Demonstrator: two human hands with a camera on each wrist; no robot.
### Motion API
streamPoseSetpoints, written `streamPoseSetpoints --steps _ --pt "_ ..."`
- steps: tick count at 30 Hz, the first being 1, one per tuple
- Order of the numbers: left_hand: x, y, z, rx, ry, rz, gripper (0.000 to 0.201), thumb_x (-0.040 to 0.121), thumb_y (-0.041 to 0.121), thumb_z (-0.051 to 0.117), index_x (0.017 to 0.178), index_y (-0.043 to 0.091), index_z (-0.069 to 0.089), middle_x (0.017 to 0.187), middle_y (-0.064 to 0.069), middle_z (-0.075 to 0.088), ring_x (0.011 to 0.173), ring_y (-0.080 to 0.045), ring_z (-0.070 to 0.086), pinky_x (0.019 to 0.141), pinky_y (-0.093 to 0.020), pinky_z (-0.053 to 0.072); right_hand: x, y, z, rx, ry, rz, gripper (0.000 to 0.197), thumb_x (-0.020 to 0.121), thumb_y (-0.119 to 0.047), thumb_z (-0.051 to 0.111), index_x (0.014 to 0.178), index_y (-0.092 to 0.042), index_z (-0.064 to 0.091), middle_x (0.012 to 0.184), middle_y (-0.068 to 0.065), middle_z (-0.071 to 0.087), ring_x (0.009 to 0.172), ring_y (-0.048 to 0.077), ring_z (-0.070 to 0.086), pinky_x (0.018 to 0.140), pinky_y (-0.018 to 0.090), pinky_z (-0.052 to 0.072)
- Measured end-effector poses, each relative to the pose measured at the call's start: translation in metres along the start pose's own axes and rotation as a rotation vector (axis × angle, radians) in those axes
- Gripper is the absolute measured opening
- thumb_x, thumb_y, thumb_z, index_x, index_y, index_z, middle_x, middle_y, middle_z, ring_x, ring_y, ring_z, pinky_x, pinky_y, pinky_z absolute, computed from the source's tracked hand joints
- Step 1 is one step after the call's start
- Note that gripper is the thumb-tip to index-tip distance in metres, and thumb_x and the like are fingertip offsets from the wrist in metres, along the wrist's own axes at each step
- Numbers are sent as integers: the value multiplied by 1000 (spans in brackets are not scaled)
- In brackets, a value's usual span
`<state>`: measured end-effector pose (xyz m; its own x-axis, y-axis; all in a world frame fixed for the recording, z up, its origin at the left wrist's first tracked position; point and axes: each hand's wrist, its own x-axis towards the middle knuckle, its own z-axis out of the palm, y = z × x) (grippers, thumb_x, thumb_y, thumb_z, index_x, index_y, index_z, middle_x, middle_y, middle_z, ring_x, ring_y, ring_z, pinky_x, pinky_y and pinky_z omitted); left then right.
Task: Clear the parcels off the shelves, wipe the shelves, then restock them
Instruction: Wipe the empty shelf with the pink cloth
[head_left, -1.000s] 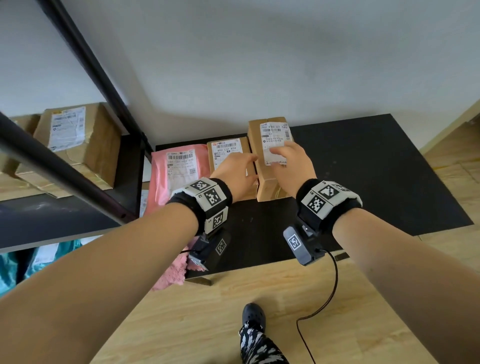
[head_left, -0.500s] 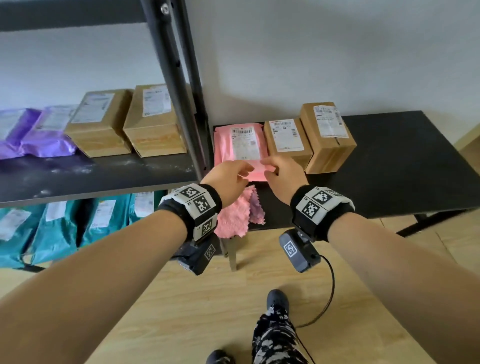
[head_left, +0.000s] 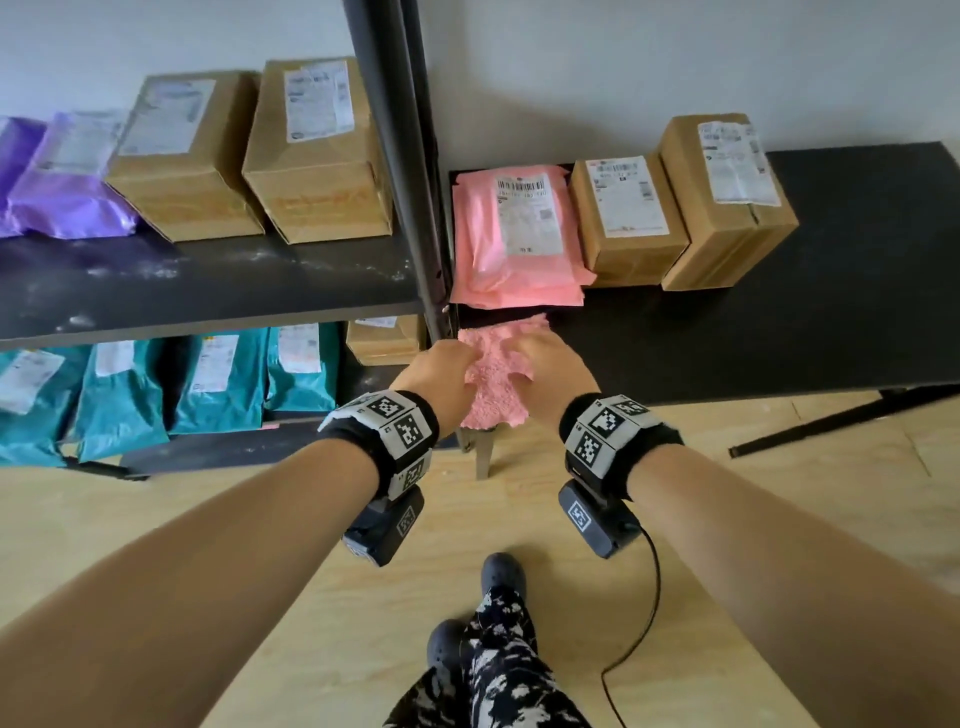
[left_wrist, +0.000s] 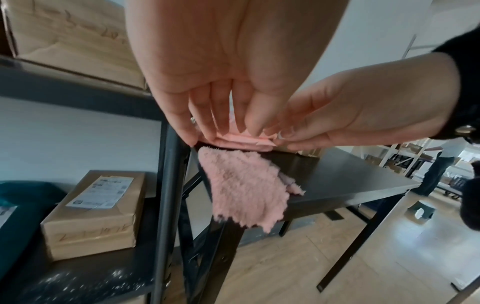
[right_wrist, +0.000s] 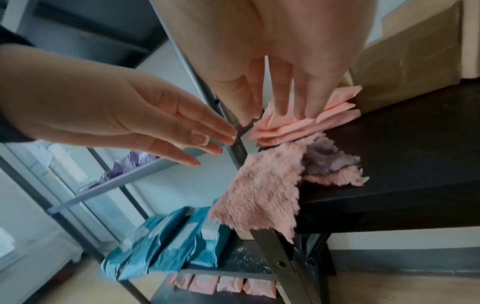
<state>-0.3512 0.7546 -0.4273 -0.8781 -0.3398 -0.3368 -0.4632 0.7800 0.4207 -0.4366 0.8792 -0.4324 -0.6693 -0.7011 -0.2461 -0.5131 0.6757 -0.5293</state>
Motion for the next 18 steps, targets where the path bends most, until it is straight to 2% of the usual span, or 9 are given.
streamPoseSetpoints --steps 2,4,6,8,12,15,18 --pt "8 -7 9 45 -19 -15 45 87 9 52 131 18 52 128 -6 52 114 -27 54 94 -41 49 12 7 15 -70 -83 -15 47 92 -18 53 138 -18 42 148 9 31 139 27 25 113 38 27" --pt "15 -12 14 75 -42 -16 43 83 7 51 124 18 56 117 -5 53 106 -27 56 87 -41 51 20 13 29 -141 -143 -17 59 91 -21 54 145 -26 30 156 7 14 144 29 9 116 42 22" --pt "18 -16 19 73 -66 -38 39 83 10 53 121 17 57 111 -6 52 100 -27 57 84 -39 51 21 17 38 -207 -167 -7 64 91 -20 53 147 -32 24 158 3 3 145 30 2 116 44 21" --pt "19 -18 23 42 -81 -65 38 85 13 55 122 18 56 111 -7 54 99 -27 58 85 -39 52 19 18 42 -283 -134 -7 60 92 -23 52 145 -32 27 157 2 7 144 30 5 114 43 24" --pt "17 -19 31 -31 -71 -73 49 85 7 52 132 23 50 120 -6 58 106 -25 59 88 -38 52 17 17 44 -263 -18 -62 46 89 -29 57 133 -26 47 144 6 32 136 31 21 108 45 34" --pt "13 -19 34 -64 -47 -58 43 85 3 50 124 17 57 116 -6 63 102 -23 61 84 -31 51 12 15 44 -232 -6 -81 39 90 -25 55 129 -21 52 138 5 38 132 30 25 102 41 41" --pt "7 -23 37 -52 -39 -57 34 87 5 51 117 16 63 111 -6 65 97 -21 63 81 -31 52 5 12 45 -213 -33 -67 37 92 -19 52 128 -22 53 136 2 40 131 27 25 98 37 44"
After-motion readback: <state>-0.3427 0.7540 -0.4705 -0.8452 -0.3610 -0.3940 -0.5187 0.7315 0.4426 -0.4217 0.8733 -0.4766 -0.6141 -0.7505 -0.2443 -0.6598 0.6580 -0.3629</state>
